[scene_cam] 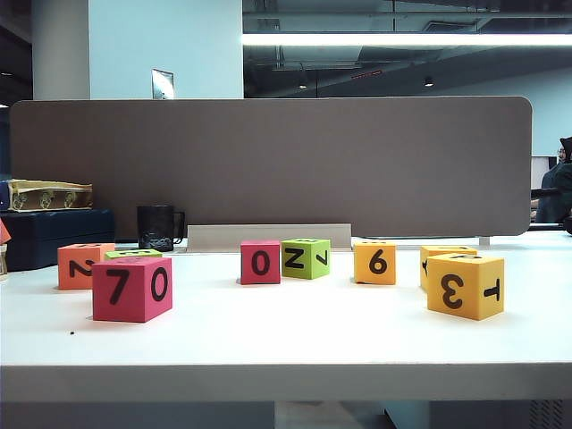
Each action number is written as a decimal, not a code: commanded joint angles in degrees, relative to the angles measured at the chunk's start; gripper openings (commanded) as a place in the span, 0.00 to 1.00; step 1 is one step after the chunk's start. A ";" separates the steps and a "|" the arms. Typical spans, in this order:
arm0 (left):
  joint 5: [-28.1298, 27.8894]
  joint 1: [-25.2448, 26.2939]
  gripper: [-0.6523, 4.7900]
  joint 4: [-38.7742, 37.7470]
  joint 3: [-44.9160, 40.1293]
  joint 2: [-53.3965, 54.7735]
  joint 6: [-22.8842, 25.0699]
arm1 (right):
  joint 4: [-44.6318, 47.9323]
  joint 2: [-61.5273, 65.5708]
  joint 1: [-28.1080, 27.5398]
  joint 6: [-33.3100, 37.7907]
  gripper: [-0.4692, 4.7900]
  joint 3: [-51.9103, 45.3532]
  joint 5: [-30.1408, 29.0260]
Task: Select the appropriate blocks from the scattered letter blocks on the table and arrange them in a row to spell out "DEEP".
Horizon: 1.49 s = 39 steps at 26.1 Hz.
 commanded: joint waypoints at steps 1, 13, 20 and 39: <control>2.95 -0.09 0.11 -1.29 2.71 1.62 0.28 | -0.90 5.53 0.07 -2.67 0.09 5.49 -1.49; 6.49 -0.09 0.11 -4.68 14.16 16.57 2.01 | -11.37 27.26 0.42 -9.22 0.09 27.39 -6.25; 8.55 -0.09 0.11 -5.01 21.44 27.69 3.21 | -13.11 33.33 0.44 -9.22 0.09 33.83 -6.54; 11.67 -4.63 0.11 -5.46 36.50 57.90 9.79 | -19.54 51.08 15.23 -12.02 0.09 39.78 -8.85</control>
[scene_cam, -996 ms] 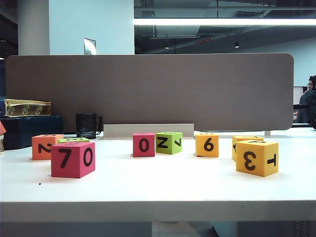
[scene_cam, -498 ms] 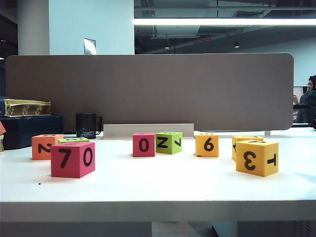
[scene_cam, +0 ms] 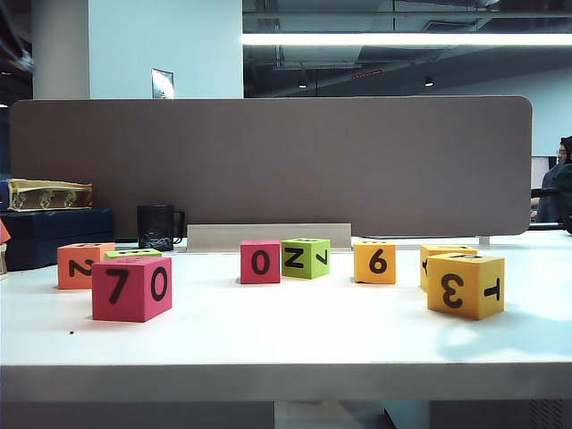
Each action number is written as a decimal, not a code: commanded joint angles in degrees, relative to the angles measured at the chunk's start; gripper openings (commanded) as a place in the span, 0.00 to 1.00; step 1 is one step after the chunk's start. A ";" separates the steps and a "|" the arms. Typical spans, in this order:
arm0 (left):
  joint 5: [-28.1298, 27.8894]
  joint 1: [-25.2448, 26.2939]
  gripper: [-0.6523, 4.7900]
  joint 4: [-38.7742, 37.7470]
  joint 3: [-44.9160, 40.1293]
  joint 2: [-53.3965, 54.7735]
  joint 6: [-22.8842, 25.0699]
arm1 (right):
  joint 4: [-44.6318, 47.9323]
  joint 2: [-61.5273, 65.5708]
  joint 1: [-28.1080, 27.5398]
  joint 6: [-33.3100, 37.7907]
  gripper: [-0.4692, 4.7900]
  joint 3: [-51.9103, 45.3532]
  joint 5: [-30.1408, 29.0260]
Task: Select the appropriate blocks from the scattered letter blocks on the table and arrange them in a row to spell out "DEEP".
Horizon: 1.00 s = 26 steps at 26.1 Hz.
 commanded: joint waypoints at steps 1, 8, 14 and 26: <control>0.24 -3.39 0.11 0.39 1.53 3.45 5.07 | -0.13 1.42 2.58 -0.22 0.09 0.26 -0.22; -1.20 -8.02 0.11 -0.31 9.66 15.37 6.60 | 0.17 1.81 8.85 -0.42 0.09 0.31 -0.15; -1.18 -9.05 0.11 -2.99 17.07 23.56 9.07 | -2.58 5.62 10.67 -0.66 0.09 3.85 0.22; -1.36 -9.05 0.11 -6.45 24.59 35.34 13.07 | -4.04 10.45 11.26 -3.06 0.09 9.53 1.31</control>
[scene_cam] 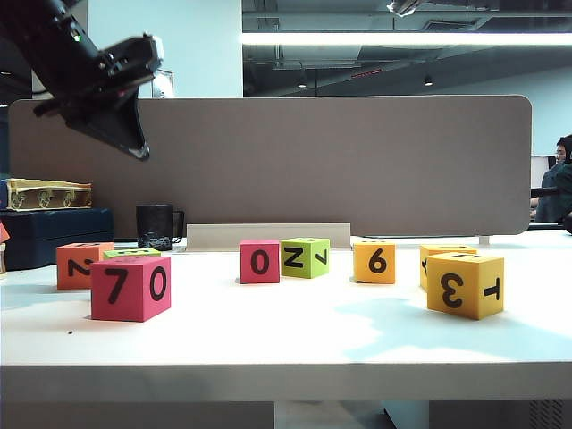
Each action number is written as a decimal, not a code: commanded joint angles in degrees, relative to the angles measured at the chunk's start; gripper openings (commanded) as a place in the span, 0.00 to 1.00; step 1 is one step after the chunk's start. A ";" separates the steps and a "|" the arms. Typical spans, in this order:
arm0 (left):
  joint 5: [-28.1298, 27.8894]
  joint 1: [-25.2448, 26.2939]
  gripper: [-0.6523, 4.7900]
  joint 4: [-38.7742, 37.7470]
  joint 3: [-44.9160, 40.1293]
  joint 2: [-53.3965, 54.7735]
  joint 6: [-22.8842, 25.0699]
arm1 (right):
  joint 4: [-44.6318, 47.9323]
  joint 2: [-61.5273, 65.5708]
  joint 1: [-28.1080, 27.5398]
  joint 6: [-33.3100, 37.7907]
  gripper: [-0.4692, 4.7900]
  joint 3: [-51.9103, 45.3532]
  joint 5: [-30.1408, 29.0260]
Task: Select the appropriate blocks from the scattered letter blocks on the table and arrange them in a row to spell out "DEEP".
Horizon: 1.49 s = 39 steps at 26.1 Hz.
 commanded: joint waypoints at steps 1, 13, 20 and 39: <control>0.07 -0.02 0.11 -0.72 3.02 3.10 1.11 | 0.81 -0.04 0.04 -0.98 0.09 0.26 0.04; -3.63 -0.26 0.77 -13.07 5.75 9.51 12.83 | 0.07 -0.04 0.04 -0.98 0.09 0.26 -0.13; -1.75 -1.84 0.95 -16.13 5.75 9.51 22.51 | 0.00 -0.04 0.04 -0.96 0.09 0.26 -0.15; -2.32 -2.32 0.95 -14.69 5.75 16.92 23.26 | -2.95 -0.07 0.04 -0.96 0.09 0.26 -0.17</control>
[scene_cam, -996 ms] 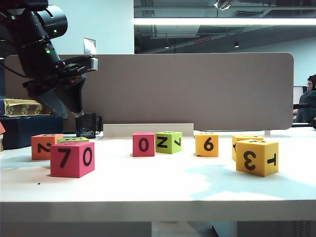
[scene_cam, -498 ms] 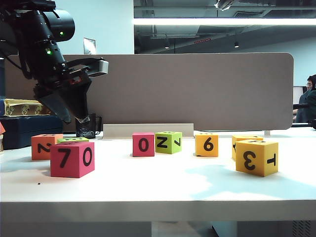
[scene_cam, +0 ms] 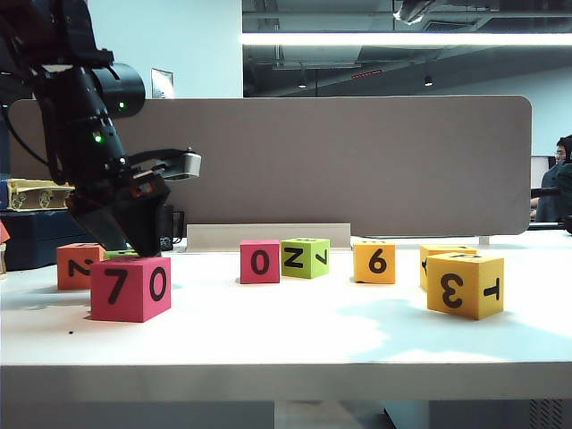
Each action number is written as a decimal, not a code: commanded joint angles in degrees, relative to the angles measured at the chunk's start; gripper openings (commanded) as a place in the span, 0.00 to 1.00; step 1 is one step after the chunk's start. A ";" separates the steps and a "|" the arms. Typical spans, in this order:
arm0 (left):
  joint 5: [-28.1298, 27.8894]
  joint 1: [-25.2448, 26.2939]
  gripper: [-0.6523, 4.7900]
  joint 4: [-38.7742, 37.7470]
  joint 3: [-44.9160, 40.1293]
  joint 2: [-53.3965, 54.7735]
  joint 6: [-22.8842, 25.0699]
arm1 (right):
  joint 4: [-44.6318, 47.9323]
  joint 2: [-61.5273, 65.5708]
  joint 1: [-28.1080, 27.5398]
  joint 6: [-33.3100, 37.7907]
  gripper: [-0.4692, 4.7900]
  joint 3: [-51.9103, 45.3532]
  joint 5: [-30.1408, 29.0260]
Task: Select the appropriate blocks from the scattered letter blocks on the table and arrange them in a row to spell out "DEEP".
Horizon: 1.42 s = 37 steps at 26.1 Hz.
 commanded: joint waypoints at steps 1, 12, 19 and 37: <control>-0.13 0.00 0.90 -0.28 0.09 0.59 0.04 | 0.13 -0.17 0.04 -0.20 0.09 0.26 -0.15; -0.17 -0.26 0.60 -0.72 0.15 0.63 -2.14 | -0.15 -0.15 0.04 -0.20 0.09 0.26 -0.11; 0.20 -1.51 0.60 1.53 0.24 0.57 -11.91 | -0.17 -0.15 0.04 -0.20 0.09 0.26 -0.11; -6.12 -9.81 0.60 4.07 0.52 0.52 -46.10 | -0.24 -0.15 0.04 -0.20 0.09 0.24 -0.13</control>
